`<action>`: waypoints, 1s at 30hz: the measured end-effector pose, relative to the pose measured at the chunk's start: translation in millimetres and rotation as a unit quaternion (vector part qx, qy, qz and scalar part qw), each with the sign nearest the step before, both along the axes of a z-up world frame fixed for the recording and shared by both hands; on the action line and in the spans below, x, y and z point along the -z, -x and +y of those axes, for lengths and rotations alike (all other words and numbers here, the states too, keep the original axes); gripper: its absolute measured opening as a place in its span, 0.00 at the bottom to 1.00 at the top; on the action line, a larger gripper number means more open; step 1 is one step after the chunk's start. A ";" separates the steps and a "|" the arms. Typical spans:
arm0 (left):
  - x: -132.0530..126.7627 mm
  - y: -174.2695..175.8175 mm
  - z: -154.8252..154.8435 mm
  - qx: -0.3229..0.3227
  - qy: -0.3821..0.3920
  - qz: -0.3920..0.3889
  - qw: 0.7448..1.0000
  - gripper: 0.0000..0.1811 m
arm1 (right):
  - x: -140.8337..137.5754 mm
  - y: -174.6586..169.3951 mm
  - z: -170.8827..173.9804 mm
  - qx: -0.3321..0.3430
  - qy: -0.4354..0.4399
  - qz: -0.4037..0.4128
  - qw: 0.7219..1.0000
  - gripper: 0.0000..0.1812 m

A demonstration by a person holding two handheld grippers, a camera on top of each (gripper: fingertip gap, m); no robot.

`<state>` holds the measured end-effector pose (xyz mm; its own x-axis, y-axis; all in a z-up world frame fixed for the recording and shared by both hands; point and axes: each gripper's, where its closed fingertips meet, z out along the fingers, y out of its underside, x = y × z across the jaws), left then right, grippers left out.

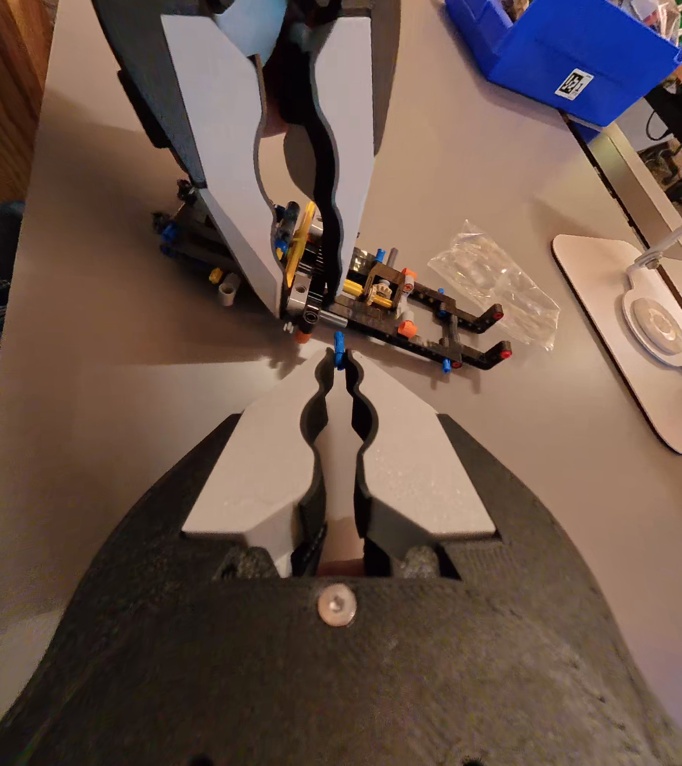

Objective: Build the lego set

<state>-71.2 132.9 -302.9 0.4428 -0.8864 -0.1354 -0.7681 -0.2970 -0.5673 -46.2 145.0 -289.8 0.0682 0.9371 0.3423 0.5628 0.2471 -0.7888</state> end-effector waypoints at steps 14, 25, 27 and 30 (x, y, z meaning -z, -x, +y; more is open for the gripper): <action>-15.6 -7.7 -0.4 -0.052 -0.003 -0.105 0.993 0.13 | -8.3 7.2 3.5 -0.006 0.034 0.028 0.999 0.01; -19.9 -5.8 -3.1 -0.065 -0.015 -0.170 0.983 0.12 | -9.1 13.3 3.2 -0.031 0.068 0.029 0.997 0.01; -22.6 -5.4 -3.0 -0.070 -0.014 -0.192 0.979 0.12 | -11.5 13.8 3.1 -0.036 0.073 0.033 0.996 0.01; -25.9 -3.8 -3.7 -0.073 -0.010 -0.220 0.973 0.12 | -13.3 15.1 2.2 -0.048 0.075 0.033 0.995 0.01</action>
<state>-67.4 129.2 -277.0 0.5834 -0.8084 0.0783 -0.4000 -0.3699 -0.8386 -61.3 147.2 -276.5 -0.0059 0.9808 0.1948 0.4880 0.1729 -0.8556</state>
